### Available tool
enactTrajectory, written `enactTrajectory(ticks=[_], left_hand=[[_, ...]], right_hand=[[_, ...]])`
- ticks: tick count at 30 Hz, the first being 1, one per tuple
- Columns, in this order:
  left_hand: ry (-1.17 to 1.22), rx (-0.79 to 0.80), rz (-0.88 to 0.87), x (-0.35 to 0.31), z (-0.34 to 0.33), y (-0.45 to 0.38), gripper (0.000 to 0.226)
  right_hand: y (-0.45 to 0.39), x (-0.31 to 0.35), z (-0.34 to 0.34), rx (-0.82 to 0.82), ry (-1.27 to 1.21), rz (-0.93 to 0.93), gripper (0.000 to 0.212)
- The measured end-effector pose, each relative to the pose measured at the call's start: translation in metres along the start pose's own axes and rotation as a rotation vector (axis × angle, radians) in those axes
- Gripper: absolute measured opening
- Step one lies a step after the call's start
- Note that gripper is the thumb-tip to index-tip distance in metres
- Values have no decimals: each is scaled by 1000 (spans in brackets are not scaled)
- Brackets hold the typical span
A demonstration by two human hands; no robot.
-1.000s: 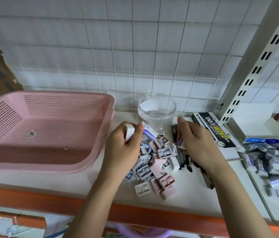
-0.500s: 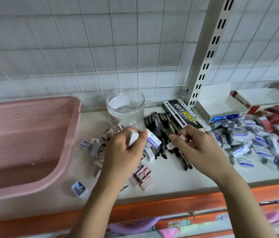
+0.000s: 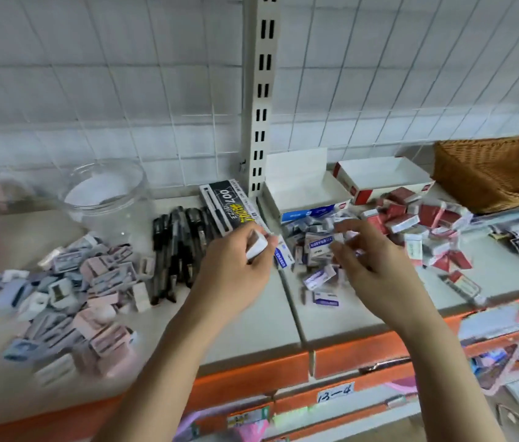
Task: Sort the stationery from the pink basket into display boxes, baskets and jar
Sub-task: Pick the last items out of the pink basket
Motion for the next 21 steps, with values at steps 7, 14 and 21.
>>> enactTrajectory(ticks=[7, 14, 21], left_hand=[[-36, 44, 23, -40, -70, -47, 14], [-107, 114, 147, -28, -66, -45, 27], [1091, -35, 664, 22, -5, 16, 33]], right_hand=[[-52, -30, 35, 118, 184, 120, 25], [-55, -25, 28, 94, 140, 152, 26], [-36, 43, -27, 259, 7, 328, 24]])
Point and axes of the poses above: each hand's wrist, its own y-axis away from the middle knuckle, its own z-axis out of the back of the hand, x = y × z, the point moved 9 cm from there along -y, towards the middle knuckle, and after that the axes turned 4 degrees about -z, right-handed, at the moved point
